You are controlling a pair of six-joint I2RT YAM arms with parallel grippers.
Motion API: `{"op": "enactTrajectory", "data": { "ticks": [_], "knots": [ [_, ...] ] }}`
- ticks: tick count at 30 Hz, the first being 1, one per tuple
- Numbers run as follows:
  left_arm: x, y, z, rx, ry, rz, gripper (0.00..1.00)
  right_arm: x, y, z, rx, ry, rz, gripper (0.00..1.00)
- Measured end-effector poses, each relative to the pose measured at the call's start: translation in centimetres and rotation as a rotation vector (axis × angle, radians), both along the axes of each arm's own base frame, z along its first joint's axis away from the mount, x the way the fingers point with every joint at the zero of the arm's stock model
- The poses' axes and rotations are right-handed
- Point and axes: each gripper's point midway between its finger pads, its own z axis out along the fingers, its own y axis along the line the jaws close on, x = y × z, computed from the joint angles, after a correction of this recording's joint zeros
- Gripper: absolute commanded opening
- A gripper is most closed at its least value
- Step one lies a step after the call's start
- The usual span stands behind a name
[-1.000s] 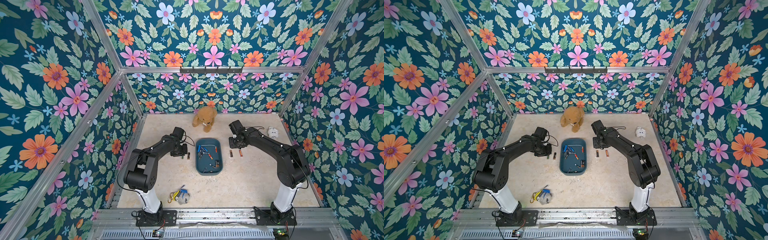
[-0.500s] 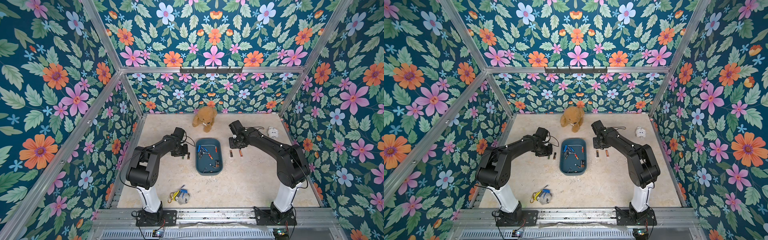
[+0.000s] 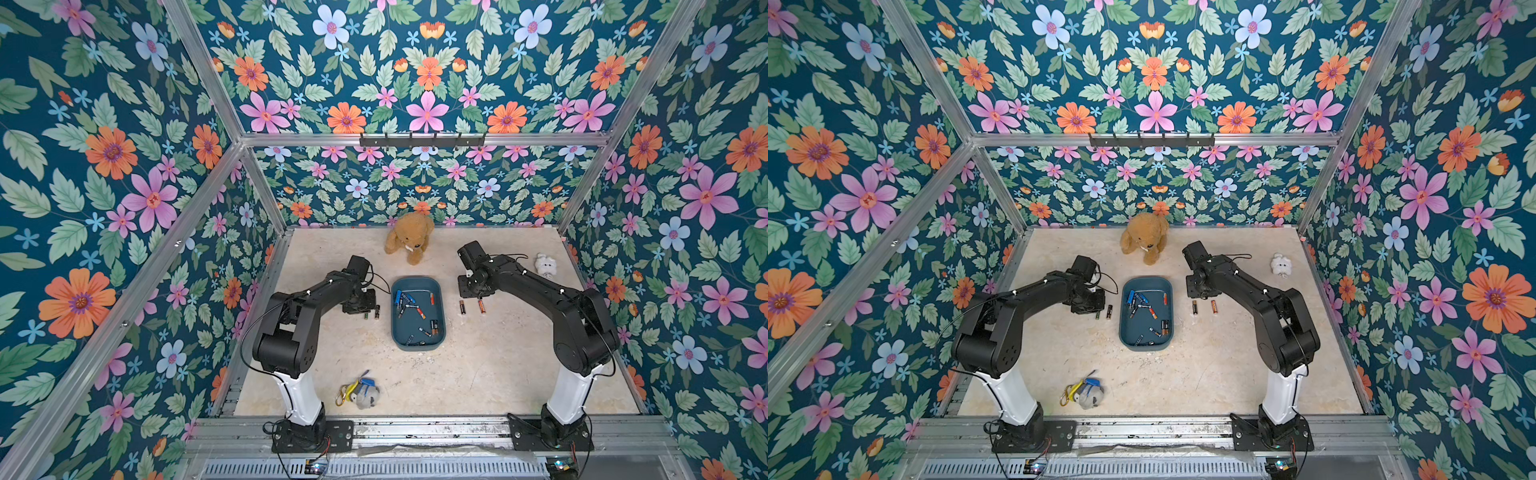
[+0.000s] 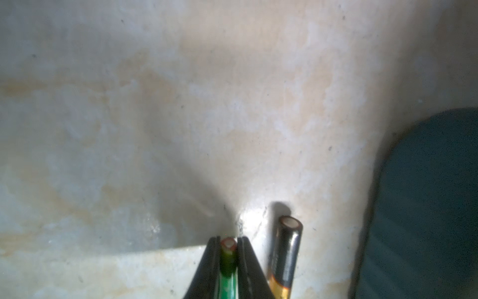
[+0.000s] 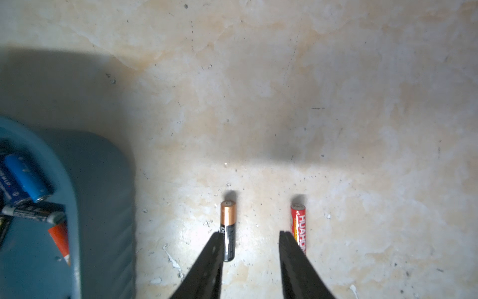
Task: Take the batteries out of the storage box
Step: Place the battery at the center of the board.
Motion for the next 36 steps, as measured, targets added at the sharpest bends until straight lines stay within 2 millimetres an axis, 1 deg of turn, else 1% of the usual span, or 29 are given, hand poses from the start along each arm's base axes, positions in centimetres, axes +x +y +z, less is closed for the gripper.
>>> {"op": "enactTrajectory", "data": {
  "ticks": [17, 26, 32, 34, 36],
  "knots": [
    [0.2, -0.1, -0.4, -0.002, 0.005, -0.001, 0.21, 0.0, 0.0, 0.0, 0.000, 0.000, 0.000, 0.42],
    [0.2, -0.2, -0.2, -0.003, 0.003, -0.001, 0.26, 0.2, 0.1, 0.2, 0.003, -0.005, 0.000, 0.42],
    [0.7, -0.4, 0.3, -0.011, -0.009, -0.003, 0.29, 0.1, 0.2, 0.2, 0.005, -0.003, 0.002, 0.42],
    [0.9, -0.6, 0.9, -0.022, -0.018, -0.005, 0.30, 0.1, 0.5, 0.4, 0.019, -0.001, 0.007, 0.43],
    [1.4, -0.7, 1.7, -0.028, -0.035, -0.005, 0.30, 0.2, 1.0, 1.1, 0.031, -0.013, 0.013, 0.43]
  ]
}}
